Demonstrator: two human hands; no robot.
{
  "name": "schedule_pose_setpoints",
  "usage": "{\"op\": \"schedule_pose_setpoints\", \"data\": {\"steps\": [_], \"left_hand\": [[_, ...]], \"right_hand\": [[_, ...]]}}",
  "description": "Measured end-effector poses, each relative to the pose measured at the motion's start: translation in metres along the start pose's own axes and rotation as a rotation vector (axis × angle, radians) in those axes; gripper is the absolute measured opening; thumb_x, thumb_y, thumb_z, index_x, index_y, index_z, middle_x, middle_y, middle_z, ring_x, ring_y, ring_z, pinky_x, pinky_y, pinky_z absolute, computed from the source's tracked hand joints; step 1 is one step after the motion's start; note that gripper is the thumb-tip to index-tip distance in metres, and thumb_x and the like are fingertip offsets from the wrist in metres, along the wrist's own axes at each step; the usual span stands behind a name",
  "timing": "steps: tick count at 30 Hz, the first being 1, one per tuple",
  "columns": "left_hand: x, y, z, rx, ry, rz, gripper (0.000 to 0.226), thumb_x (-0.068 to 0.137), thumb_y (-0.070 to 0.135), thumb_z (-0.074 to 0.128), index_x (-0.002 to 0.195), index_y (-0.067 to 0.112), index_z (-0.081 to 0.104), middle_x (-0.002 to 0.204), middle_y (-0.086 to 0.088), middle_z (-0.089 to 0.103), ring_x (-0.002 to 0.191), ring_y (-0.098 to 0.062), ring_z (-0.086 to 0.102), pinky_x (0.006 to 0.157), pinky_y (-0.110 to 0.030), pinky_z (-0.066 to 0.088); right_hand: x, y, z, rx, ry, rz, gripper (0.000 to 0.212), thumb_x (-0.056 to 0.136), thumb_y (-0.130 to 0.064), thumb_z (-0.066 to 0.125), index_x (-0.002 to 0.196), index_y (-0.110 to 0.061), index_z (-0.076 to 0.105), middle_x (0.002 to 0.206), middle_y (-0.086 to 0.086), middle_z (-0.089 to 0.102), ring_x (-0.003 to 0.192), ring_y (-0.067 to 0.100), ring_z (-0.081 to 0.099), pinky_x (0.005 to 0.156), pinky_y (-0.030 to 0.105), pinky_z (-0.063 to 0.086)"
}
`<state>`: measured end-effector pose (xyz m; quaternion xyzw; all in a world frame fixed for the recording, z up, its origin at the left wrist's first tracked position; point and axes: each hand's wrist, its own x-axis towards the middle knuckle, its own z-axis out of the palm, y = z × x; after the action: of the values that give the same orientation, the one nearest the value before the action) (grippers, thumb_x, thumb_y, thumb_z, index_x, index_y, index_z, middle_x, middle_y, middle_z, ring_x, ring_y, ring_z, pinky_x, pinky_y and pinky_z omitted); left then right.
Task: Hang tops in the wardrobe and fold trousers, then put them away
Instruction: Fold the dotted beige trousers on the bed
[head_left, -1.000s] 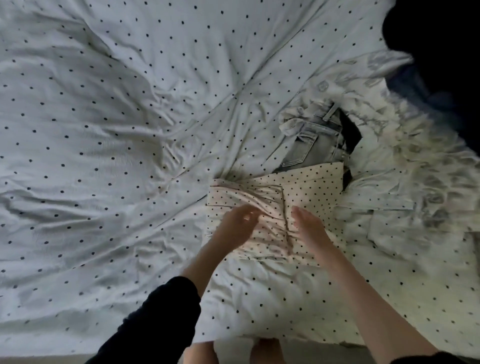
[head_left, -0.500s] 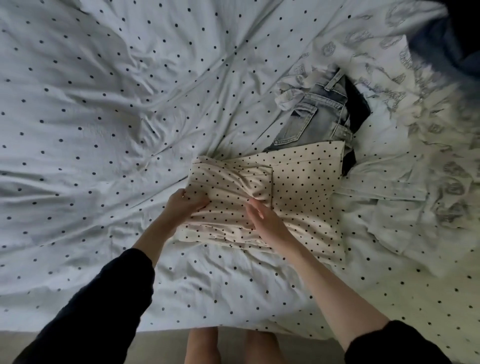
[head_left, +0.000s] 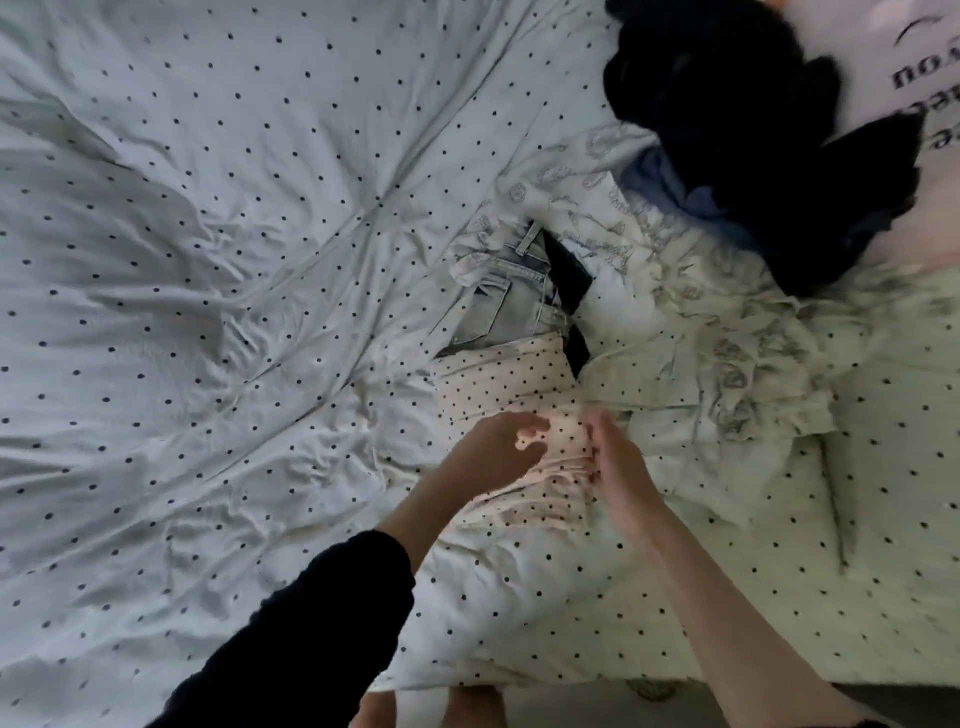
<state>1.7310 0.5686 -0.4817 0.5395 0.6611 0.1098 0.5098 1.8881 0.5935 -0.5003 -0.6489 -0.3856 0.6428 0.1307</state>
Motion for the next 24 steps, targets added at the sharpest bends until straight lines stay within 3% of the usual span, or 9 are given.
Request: {"op": "schedule_pose_setpoints", "data": {"steps": [1,3,7,9,11,14,17,20,24], "left_hand": [[0.004,-0.005,0.002,0.006,0.024,-0.014,0.032,0.094,0.021,0.053,0.126,0.018,0.057,0.125,-0.004,0.06,0.112,-0.018,0.056,0.095,-0.026,0.041],[0.008,-0.023,0.003,-0.003,0.119,-0.063,0.03,0.094,0.015,0.054,0.124,0.015,0.058,0.127,-0.006,0.059,0.113,-0.019,0.056,0.097,-0.027,0.041],[0.002,-0.072,-0.005,0.045,0.301,-0.23,0.044,0.092,0.014,0.058,0.134,0.011,0.046,0.135,-0.015,0.048,0.121,-0.026,0.049,0.104,-0.032,0.037],[0.001,-0.088,-0.006,0.253,0.337,-0.15,0.058,0.09,0.018,0.061,0.142,0.012,0.036,0.145,-0.016,0.034,0.131,-0.031,0.038,0.108,-0.041,0.035],[0.007,-0.093,-0.001,0.525,0.355,0.058,0.069,0.086,0.025,0.067,0.145,0.017,0.033,0.153,-0.016,0.022,0.139,-0.034,0.025,0.109,-0.048,0.032],[0.021,-0.093,0.023,0.8,0.187,0.231,0.103,0.075,0.05,0.071,0.15,0.026,0.004,0.157,-0.015,-0.006,0.144,-0.037,-0.005,0.115,-0.055,0.011],[0.039,-0.1,0.049,0.947,0.034,0.111,0.131,0.065,0.066,0.069,0.143,0.025,-0.028,0.142,-0.017,-0.041,0.134,-0.036,-0.034,0.113,-0.055,-0.007],[0.056,-0.116,0.061,1.012,0.012,0.061,0.142,0.058,0.071,0.07,0.139,0.019,-0.036,0.137,-0.023,-0.045,0.129,-0.039,-0.037,0.112,-0.058,-0.009],[0.069,-0.132,0.074,1.105,-0.052,0.094,0.149,0.056,0.075,0.067,0.125,0.015,-0.05,0.129,-0.032,-0.05,0.128,-0.047,-0.036,0.109,-0.064,-0.011]], "right_hand": [[0.003,0.005,-0.004,-0.116,0.041,-0.025,0.05,0.101,-0.046,0.026,0.137,-0.018,0.045,0.141,0.009,0.047,0.131,0.025,0.043,0.11,0.037,0.031],[0.003,0.021,-0.007,-0.294,0.067,-0.101,0.049,0.101,-0.039,0.031,0.145,-0.017,0.034,0.151,0.002,0.035,0.138,0.016,0.033,0.108,0.025,0.025],[0.001,0.059,0.005,-0.64,0.069,-0.268,0.049,0.1,-0.029,0.04,0.146,-0.014,0.032,0.154,0.003,0.027,0.142,0.015,0.022,0.116,0.028,0.017],[0.004,0.075,0.012,-0.811,0.096,-0.388,0.051,0.099,-0.028,0.044,0.147,-0.016,0.03,0.157,0.002,0.018,0.145,0.015,0.013,0.116,0.026,0.01],[0.01,0.084,0.014,-0.9,0.11,-0.481,0.055,0.098,-0.03,0.047,0.148,-0.019,0.026,0.158,0.001,0.013,0.146,0.018,0.008,0.117,0.028,0.009],[0.027,0.089,0.006,-1.097,0.1,-0.543,0.077,0.089,-0.038,0.06,0.151,-0.024,0.016,0.159,0.003,0.006,0.147,0.025,0.004,0.119,0.044,0.012],[0.047,0.087,-0.002,-1.315,0.033,-0.552,0.112,0.062,-0.056,0.078,0.15,-0.025,0.016,0.158,0.009,0.008,0.146,0.031,0.008,0.113,0.061,0.015],[0.072,0.09,0.0,-1.49,-0.027,-0.569,0.129,0.04,-0.07,0.079,0.148,-0.02,0.029,0.155,0.015,0.02,0.143,0.036,0.017,0.109,0.063,0.015],[0.099,0.108,0.009,-1.525,-0.053,-0.542,0.131,0.041,-0.076,0.074,0.147,-0.011,0.03,0.155,0.02,0.016,0.143,0.04,0.011,0.112,0.062,0.012]]}}
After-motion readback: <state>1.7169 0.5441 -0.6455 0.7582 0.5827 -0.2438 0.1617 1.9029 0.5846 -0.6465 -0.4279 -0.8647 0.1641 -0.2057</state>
